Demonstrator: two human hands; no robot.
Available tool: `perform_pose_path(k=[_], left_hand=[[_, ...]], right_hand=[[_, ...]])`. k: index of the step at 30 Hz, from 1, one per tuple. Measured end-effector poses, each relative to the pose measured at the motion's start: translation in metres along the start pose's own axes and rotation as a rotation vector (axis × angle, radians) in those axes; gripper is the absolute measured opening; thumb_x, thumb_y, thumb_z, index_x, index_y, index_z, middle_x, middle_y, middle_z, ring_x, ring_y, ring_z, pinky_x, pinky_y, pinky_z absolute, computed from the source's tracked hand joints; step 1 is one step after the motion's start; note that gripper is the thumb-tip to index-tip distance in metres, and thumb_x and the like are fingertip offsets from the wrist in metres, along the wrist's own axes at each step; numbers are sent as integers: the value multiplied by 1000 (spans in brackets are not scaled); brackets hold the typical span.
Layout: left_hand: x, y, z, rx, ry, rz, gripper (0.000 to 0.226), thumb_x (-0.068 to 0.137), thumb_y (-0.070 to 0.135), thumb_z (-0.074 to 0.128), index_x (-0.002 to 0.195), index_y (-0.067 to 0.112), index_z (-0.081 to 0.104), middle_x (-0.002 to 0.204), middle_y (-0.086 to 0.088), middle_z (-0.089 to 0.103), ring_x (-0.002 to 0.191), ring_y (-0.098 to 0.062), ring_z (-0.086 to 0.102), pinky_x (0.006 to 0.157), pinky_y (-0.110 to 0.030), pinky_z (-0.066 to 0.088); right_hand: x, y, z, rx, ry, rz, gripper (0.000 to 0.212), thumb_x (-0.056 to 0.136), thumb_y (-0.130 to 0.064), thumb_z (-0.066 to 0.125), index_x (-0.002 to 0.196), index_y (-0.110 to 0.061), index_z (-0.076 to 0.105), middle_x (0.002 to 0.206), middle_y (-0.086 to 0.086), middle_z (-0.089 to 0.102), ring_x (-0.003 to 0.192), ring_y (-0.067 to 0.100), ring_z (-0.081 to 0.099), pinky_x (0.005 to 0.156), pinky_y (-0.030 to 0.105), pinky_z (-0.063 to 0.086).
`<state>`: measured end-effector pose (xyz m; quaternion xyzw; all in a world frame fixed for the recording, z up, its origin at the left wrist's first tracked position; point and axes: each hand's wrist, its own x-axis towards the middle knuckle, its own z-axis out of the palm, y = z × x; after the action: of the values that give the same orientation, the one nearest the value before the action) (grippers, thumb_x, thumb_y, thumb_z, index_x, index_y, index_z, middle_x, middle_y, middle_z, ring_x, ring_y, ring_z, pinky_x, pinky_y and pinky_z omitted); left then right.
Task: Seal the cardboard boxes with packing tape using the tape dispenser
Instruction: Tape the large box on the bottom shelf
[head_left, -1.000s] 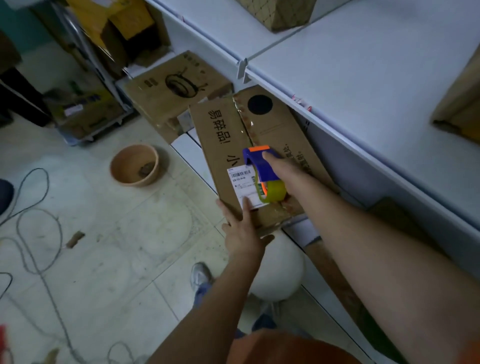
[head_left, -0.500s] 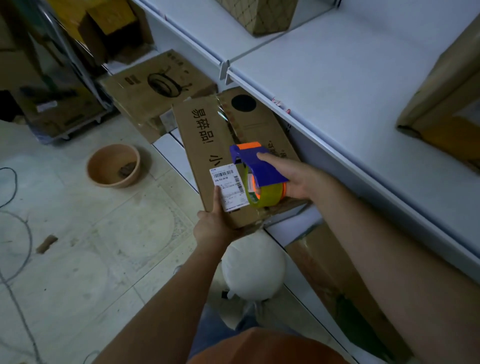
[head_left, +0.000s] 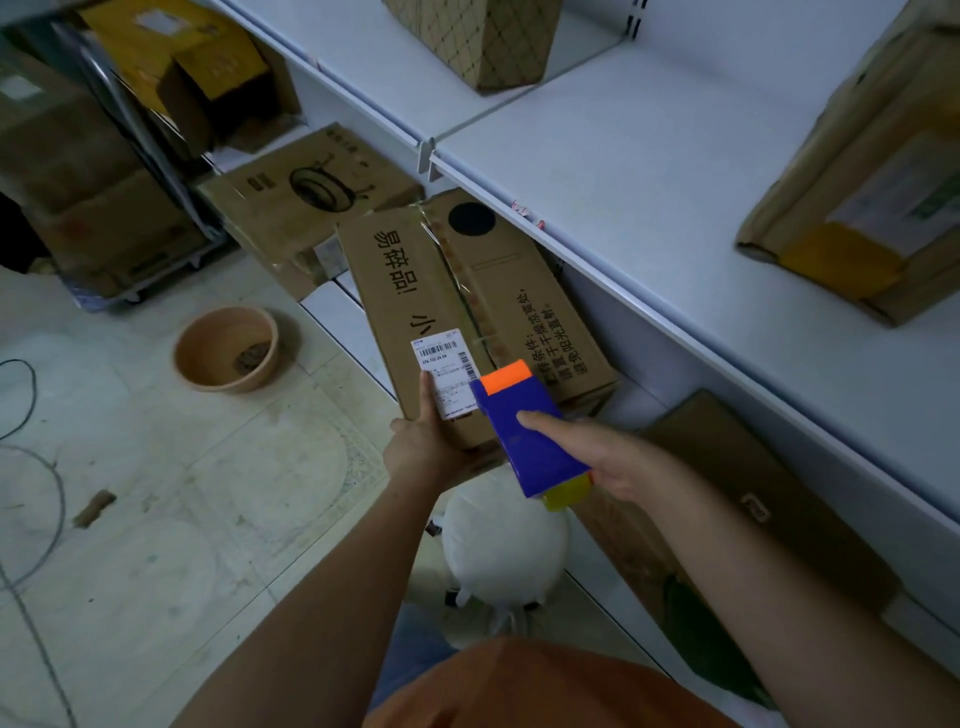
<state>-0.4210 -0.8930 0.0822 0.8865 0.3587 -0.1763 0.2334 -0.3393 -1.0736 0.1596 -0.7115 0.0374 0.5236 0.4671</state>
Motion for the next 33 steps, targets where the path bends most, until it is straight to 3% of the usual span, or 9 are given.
perform_pose_path(k=[6,9,12,16,22,26,30,33], left_hand=[[2,-5,2,-31,-1,32,143,56,85,67,151,37,-28,115,-20,46,72,-25,51,66,-35,46],[3,-8,3,-71,21,63,145,60,77,73,150,31,-32,124,-26,41,79,-34,61,72,-42,57],[8,-14,4,-116,-7,86,149,63,65,82,147,31,-36,135,-26,35,94,-41,63,77,-51,59],[12,-20,-4,-190,-115,84,151,61,63,84,141,39,-42,149,-24,23,111,-45,57,81,-52,59],[13,-25,-4,-228,-131,75,152,63,54,87,138,39,-45,145,-25,26,83,-35,66,63,-45,63],[13,-24,-5,-268,-158,72,152,66,48,88,136,39,-46,147,-25,24,87,-35,65,64,-45,63],[15,-30,-4,-308,-185,110,150,66,53,86,131,44,-49,149,-26,23,79,-33,70,61,-44,63],[15,-38,-3,-320,-191,140,147,69,55,83,130,43,-51,153,-22,17,90,-35,67,58,-39,62]], right_hand=[[-13,42,-6,-33,78,46,46,86,-53,64,113,-15,60,101,8,74,95,23,70,88,37,53],[-13,47,-7,75,58,37,46,88,-49,63,118,-14,59,103,9,74,94,23,70,85,36,54],[-13,49,-5,195,25,28,39,91,-43,62,117,-14,60,98,7,74,85,19,70,71,29,53],[-7,58,-5,94,76,36,48,88,-47,63,121,-12,59,102,9,74,92,23,70,77,32,53],[-8,62,-7,168,60,31,40,90,-45,61,116,-15,59,90,5,74,78,16,69,66,27,51],[-9,59,-5,106,83,47,42,90,-47,61,115,-14,60,91,5,75,79,17,70,64,26,51],[-15,60,-7,121,87,38,41,90,-46,62,114,-13,60,88,6,74,77,18,69,65,27,51],[-22,58,-19,145,108,8,37,89,-45,63,108,-13,63,79,4,75,74,18,69,67,28,51]])
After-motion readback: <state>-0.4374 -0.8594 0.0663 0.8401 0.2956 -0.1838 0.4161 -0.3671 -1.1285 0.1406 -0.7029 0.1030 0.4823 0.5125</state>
